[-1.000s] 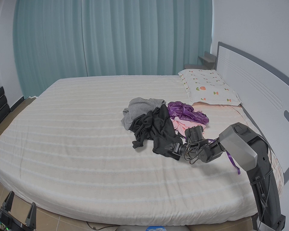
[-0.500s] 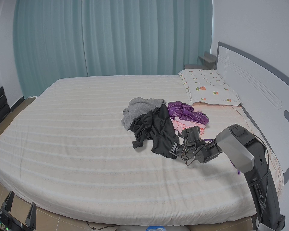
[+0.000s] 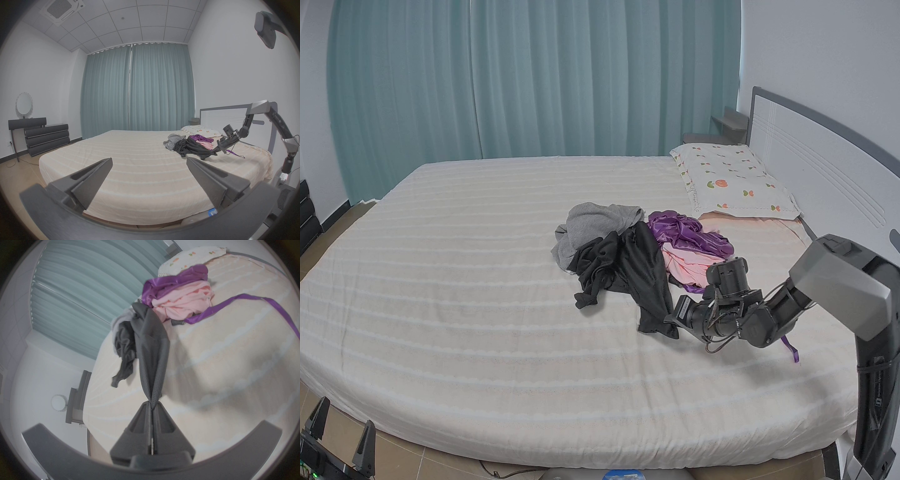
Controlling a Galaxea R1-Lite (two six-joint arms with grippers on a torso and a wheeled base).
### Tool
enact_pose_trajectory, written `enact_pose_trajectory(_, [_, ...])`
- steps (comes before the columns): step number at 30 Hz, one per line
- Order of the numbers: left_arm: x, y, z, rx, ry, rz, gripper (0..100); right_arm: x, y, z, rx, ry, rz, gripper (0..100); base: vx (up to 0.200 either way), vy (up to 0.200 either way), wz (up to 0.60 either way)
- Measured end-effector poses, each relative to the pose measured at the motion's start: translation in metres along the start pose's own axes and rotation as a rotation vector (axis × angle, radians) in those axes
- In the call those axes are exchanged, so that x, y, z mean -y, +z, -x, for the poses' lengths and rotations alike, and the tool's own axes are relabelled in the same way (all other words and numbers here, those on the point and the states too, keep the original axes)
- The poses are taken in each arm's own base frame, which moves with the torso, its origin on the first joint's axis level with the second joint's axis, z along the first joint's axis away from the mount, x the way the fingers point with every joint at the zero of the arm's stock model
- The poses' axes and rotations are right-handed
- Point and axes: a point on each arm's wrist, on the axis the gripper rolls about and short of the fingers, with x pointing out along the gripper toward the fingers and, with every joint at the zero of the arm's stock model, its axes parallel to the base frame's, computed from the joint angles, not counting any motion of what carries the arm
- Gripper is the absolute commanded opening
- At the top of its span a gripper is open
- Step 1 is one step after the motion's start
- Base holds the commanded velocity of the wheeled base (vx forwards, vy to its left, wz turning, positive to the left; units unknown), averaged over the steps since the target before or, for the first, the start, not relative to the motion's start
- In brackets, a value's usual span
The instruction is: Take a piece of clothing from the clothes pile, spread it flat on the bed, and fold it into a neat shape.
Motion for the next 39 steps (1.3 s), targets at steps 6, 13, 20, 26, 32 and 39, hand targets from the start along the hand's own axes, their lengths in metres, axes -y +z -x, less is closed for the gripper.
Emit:
enact_pose_trajectory(6, [0.0, 0.0, 0.0, 0.0, 0.0, 0.0, 100, -0.016, -0.012, 0.062, 0.064, 0.11, 0.033, 0, 0.0, 0.0, 0.0])
enact_pose_trajectory(13, [0.0, 0.0, 0.0, 0.0, 0.0, 0.0, 100, -0.052, -0.019, 0.135, 0.157, 0.271, 0.094, 0, 0.0, 0.0, 0.0])
enact_pose_trajectory(20, [0.0, 0.0, 0.0, 0.0, -0.001, -0.002, 100, -0.083, -0.025, 0.184, 0.22, 0.414, 0.15, 0, 0.0, 0.0, 0.0])
enact_pose_trajectory(26, [0.001, 0.0, 0.0, 0.002, -0.025, -0.009, 100, -0.098, -0.024, 0.211, 0.273, 0.501, 0.179, 0, 0.0, 0.0, 0.0])
enact_pose_trajectory(32, [0.001, 0.003, 0.0, 0.023, -0.038, -0.025, 100, -0.106, -0.024, 0.231, 0.309, 0.558, 0.195, 0, 0.0, 0.0, 0.0])
enact_pose_trajectory(39, [0.002, 0.048, 0.001, 0.094, -0.09, 0.042, 100, -0.111, -0.024, 0.244, 0.329, 0.593, 0.205, 0, 0.0, 0.0, 0.0])
